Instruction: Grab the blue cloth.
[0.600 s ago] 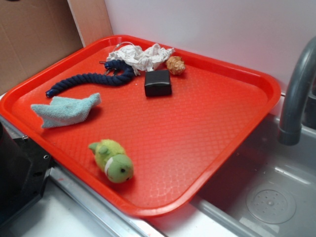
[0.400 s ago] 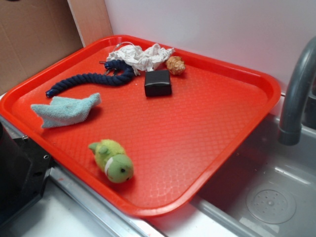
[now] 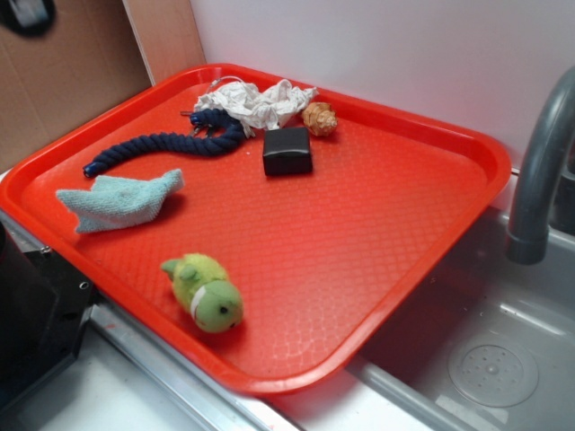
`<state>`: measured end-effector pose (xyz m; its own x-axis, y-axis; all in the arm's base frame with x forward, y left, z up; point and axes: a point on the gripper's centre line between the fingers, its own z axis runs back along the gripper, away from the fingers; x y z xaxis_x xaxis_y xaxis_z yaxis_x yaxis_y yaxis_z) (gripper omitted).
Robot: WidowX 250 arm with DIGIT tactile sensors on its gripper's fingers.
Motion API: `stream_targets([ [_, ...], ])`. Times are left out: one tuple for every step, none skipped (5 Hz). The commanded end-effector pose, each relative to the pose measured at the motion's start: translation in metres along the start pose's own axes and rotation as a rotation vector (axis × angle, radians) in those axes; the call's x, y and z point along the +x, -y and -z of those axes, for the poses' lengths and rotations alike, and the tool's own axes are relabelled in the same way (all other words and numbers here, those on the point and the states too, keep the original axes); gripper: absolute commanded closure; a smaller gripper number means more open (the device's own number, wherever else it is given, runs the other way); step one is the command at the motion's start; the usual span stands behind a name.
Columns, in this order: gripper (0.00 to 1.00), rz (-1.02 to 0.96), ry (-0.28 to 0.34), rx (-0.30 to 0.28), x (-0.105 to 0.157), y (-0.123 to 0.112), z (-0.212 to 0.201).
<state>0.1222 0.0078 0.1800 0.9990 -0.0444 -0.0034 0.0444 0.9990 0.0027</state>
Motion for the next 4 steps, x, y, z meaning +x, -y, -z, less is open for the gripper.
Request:
stream_targets([
  [0.0, 0.268, 0.01, 0.03, 0.028, -0.023, 0.068],
  [0.0, 0.362, 0.013, 0.063, 0.047, -0.014, 0.117],
  [0.0, 0.39, -0.055, 0.083, 0.05, -0.012, 0.141],
  [0.52, 0.398, -0.041, 0.016, 0.051, -0.013, 0.148],
])
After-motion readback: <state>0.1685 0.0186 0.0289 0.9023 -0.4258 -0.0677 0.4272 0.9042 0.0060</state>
